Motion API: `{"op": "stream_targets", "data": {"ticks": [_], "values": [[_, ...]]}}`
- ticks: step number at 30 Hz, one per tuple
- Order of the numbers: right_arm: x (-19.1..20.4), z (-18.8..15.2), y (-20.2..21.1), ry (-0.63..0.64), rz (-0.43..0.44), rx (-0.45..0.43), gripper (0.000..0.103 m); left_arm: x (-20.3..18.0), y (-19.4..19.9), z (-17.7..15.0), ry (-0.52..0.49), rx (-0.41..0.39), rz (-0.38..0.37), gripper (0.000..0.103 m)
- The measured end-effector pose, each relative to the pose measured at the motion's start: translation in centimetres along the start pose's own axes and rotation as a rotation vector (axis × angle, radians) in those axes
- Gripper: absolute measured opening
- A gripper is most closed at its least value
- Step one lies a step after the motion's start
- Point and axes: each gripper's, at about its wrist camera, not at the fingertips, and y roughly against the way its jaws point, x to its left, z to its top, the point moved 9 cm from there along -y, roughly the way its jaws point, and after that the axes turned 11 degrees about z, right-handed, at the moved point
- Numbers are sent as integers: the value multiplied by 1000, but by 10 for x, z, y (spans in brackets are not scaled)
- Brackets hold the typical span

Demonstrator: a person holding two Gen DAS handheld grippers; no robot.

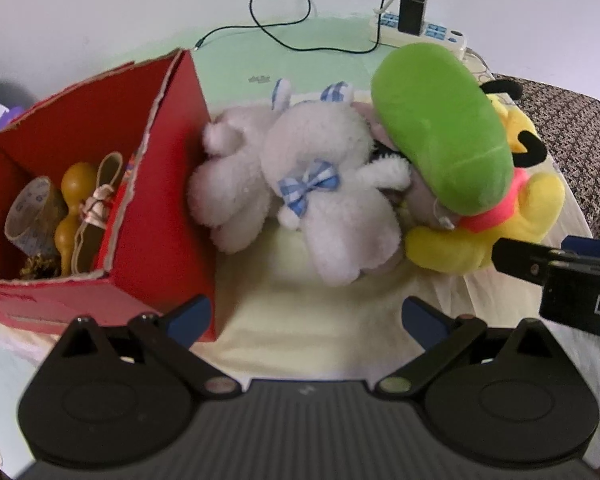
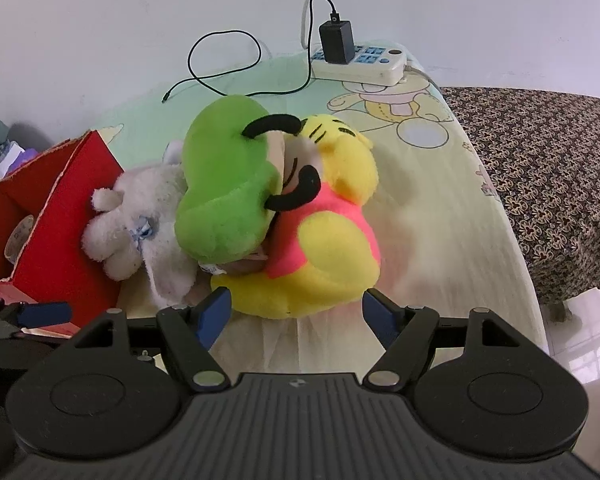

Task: Organize objects
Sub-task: 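Move the right gripper toward the green plush on the toy pile, then grasp the green plush with the right gripper and lift it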

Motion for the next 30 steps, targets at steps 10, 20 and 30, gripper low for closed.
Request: {"op": "stream_targets", "data": {"ticks": [10, 20, 30], "values": [[-3, 9, 1, 4, -4, -4, 75, 1, 5, 14, 19, -28, 1, 101], [-4, 26, 11, 0, 1, -37, 75, -1, 13, 33, 16, -60, -2, 101], [-7, 39, 14, -9, 20, -60, 74, -5, 15, 46, 14, -80, -38, 101]]}}
